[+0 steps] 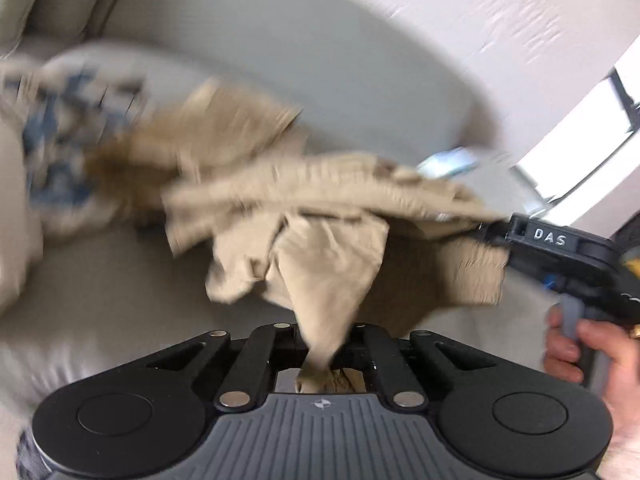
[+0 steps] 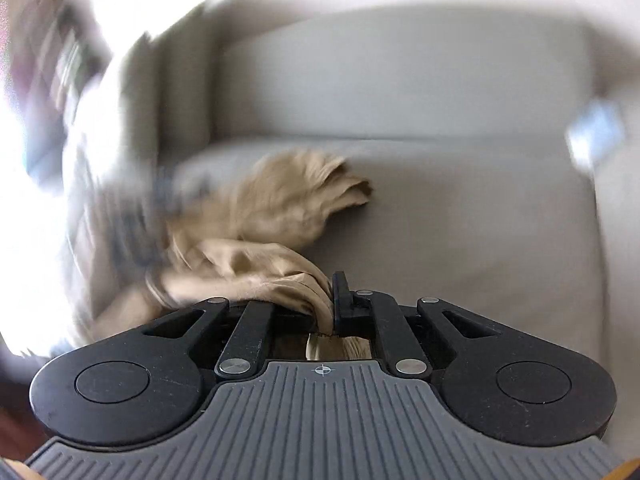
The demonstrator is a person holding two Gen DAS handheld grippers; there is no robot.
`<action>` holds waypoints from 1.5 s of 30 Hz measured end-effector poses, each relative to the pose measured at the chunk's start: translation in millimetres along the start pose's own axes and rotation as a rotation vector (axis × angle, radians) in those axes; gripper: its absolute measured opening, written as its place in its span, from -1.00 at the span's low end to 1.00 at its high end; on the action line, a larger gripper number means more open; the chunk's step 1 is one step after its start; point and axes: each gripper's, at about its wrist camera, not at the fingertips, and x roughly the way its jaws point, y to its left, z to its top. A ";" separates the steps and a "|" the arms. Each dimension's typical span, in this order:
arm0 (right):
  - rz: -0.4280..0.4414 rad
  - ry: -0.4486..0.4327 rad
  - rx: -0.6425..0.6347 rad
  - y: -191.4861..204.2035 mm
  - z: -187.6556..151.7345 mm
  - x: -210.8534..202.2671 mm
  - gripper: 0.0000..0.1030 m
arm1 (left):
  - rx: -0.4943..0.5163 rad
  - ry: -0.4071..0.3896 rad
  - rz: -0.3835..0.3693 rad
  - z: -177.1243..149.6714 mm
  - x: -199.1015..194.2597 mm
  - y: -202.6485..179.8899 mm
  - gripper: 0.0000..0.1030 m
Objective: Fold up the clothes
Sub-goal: 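Grasp the khaki garment hem with the left gripper while the right gripper grasps nearby, then lift the khaki garment high with both grippers to shake it out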
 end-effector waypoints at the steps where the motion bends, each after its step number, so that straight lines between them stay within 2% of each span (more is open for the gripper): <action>1: 0.053 -0.011 0.120 -9.4 10.6 -15.7 -0.84 | -0.050 -0.024 -0.082 10.3 -16.8 -0.1 -0.94; 3: 0.128 -0.055 0.246 -14.1 25.8 -55.0 -0.84 | -0.153 -0.078 -0.250 29.0 -49.4 -0.7 -0.94; 5: 0.204 -0.132 0.279 -3.4 37.4 -105.1 -0.84 | -0.191 -0.156 -0.369 45.0 -84.8 -9.8 -0.94; 8: 0.322 -0.307 0.252 23.5 52.2 -192.2 -0.85 | -0.209 -0.327 -0.520 60.1 -148.3 -29.4 -0.94; 10: 0.403 -0.473 0.225 43.3 57.5 -258.1 -0.85 | -0.222 -0.451 -0.622 64.1 -191.1 -40.6 -0.94; 11: 0.429 -0.557 0.221 51.7 57.2 -289.3 -0.85 | -0.232 -0.491 -0.683 62.8 -207.7 -45.5 -0.92; 12: 0.431 -0.601 0.214 59.7 56.2 -311.9 -0.85 | -0.241 -0.530 -0.740 61.4 -224.0 -50.6 -0.92; 13: 0.425 -0.627 0.204 67.7 55.2 -330.6 -0.85 | -0.244 -0.527 -0.696 57.5 -233.2 -61.4 -0.92; 14: 0.383 -0.617 0.187 78.1 54.3 -340.0 -0.85 | -0.248 -0.523 -0.651 53.7 -242.1 -72.3 -0.93; 15: 0.326 -0.591 0.167 89.6 53.3 -345.3 -0.85 | -0.257 -0.477 -0.573 52.0 -244.0 -82.4 -0.95; 16: 0.280 -0.547 0.154 98.7 53.4 -347.5 -0.84 | -0.289 -0.440 -0.575 51.1 -242.6 -85.6 -0.95; 17: 0.273 -0.521 0.143 106.0 52.6 -353.4 -0.84 | -0.297 -0.429 -0.632 49.6 -245.5 -88.6 -0.95; 18: 0.280 -0.508 0.133 112.9 51.3 -361.7 -0.84 | -0.269 -0.459 -0.687 45.2 -256.3 -94.9 -0.95; 19: 0.295 -0.567 0.086 121.8 45.2 -377.6 -0.85 | -0.206 -0.551 -0.741 36.7 -275.2 -103.2 -0.95; 21: 0.329 -0.751 -0.024 139.1 27.3 -415.8 -0.85 | -0.106 -0.714 -0.824 20.7 -303.9 -114.2 -0.90; 22: 0.337 -0.810 -0.040 142.8 20.5 -428.6 -0.85 | -0.090 -0.732 -0.785 17.0 -310.2 -122.6 -0.88; 23: 0.314 -0.799 -0.032 146.0 20.2 -431.5 -0.84 | -0.093 -0.698 -0.717 19.0 -311.6 -130.8 -0.93; 25: 0.245 -0.674 0.015 149.1 30.0 -424.1 -0.84 | -0.104 -0.672 -0.618 24.3 -310.8 -139.2 -0.94; 26: 0.245 -0.643 0.039 148.5 32.1 -423.6 -0.84 | -0.105 -0.667 -0.629 23.1 -312.7 -140.1 -0.94; 27: 0.245 -0.612 0.063 147.9 34.3 -423.0 -0.84 | -0.075 -0.702 -0.646 16.4 -319.1 -144.0 -0.94; 29: 0.269 -0.702 0.008 159.8 24.0 -442.3 -0.85 | 0.012 -0.792 -0.651 0.3 -337.5 -154.2 -0.94; 30: 0.278 -0.745 -0.020 167.9 17.1 -454.4 -0.85 | 0.028 -0.802 -0.661 -5.3 -345.5 -160.6 -0.94; 37: 0.304 -0.881 -0.171 213.2 -24.3 -520.7 -0.84 | 0.111 -0.775 -0.734 -31.0 -382.4 -172.9 -0.94; 40: 0.329 -0.902 -0.174 216.4 -34.7 -533.0 -0.83 | 0.166 -0.792 -0.724 -31.1 -386.8 -173.9 -0.94; 42: 0.340 -0.883 -0.144 211.9 -30.0 -531.3 -0.82 | 0.176 -0.790 -0.700 -22.4 -378.9 -169.6 -0.94; 44: 0.346 -0.850 -0.096 204.2 -20.4 -518.5 -0.82 | 0.173 -0.772 -0.666 -13.1 -366.3 -166.2 -0.94; 45: 0.317 -0.818 -0.073 198.2 -12.4 -497.9 -0.81 | 0.158 -0.748 -0.630 -5.2 -355.9 -166.9 -0.94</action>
